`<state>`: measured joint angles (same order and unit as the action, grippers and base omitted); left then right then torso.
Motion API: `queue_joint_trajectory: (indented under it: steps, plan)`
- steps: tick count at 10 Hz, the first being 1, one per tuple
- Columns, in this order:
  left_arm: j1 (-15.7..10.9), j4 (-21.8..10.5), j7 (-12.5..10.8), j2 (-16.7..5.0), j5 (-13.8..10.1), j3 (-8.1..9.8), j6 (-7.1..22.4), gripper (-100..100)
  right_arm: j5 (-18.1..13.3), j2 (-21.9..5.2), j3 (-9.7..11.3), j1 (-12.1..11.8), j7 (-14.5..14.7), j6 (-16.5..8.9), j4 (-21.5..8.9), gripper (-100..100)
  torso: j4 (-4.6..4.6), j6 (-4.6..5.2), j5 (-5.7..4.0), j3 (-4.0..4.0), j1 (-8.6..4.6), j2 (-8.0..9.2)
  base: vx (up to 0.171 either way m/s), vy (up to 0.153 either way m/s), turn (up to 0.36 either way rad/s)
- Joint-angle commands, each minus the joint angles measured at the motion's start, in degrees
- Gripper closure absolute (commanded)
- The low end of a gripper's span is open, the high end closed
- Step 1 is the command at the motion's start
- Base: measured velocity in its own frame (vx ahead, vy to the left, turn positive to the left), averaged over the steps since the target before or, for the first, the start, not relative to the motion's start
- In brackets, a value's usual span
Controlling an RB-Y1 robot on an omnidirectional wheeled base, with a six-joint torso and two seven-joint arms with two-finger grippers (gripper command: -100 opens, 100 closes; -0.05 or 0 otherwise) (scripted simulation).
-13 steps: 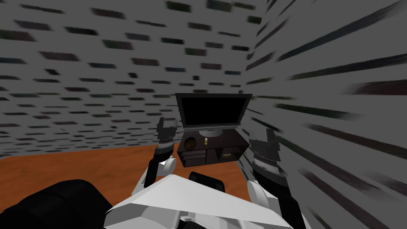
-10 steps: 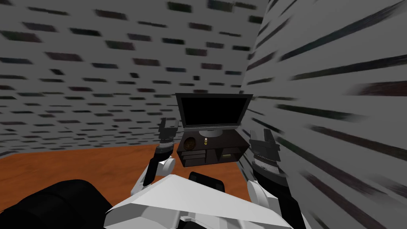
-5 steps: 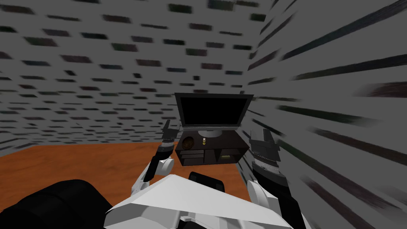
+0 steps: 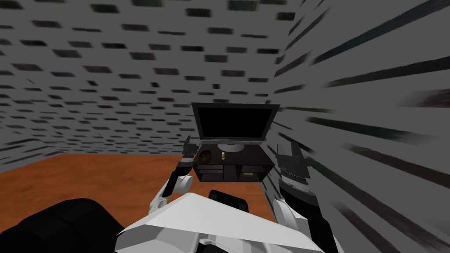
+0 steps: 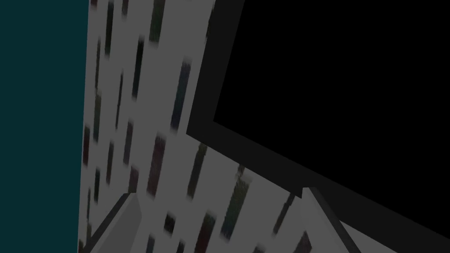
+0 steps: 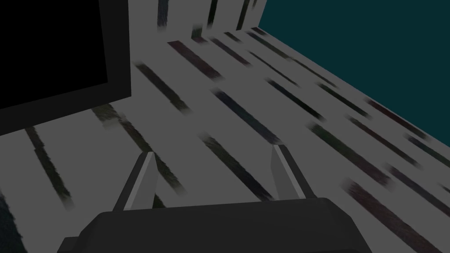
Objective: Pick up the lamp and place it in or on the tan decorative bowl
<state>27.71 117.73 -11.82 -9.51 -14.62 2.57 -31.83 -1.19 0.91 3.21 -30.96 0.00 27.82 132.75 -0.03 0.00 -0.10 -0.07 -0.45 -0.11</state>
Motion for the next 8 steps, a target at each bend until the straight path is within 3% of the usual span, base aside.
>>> queue_joint_trajectory:
  steps: [1, 8]
  plan:
    - [-0.5, -2.9, -0.7, -0.3, -2.2, -0.07, 0.8, -100, 0.0, 0.0, 0.0, 0.0, 0.0, 0.0, 0.0, 0, 0.0, 0.0, 0.0, 0.0, 0.0, 0.0, 0.039, -0.167, 0.108]
    - [-2.0, -10.4, -2.0, -0.8, -6.9, -0.23, 2.4, -100, 0.0, 0.0, 0.0, 0.0, 0.0, 0.0, 0.0, 0, 0.01, 0.01, 0.02, 0.02, 0.12, 0.03, 0.008, -0.086, 0.043]
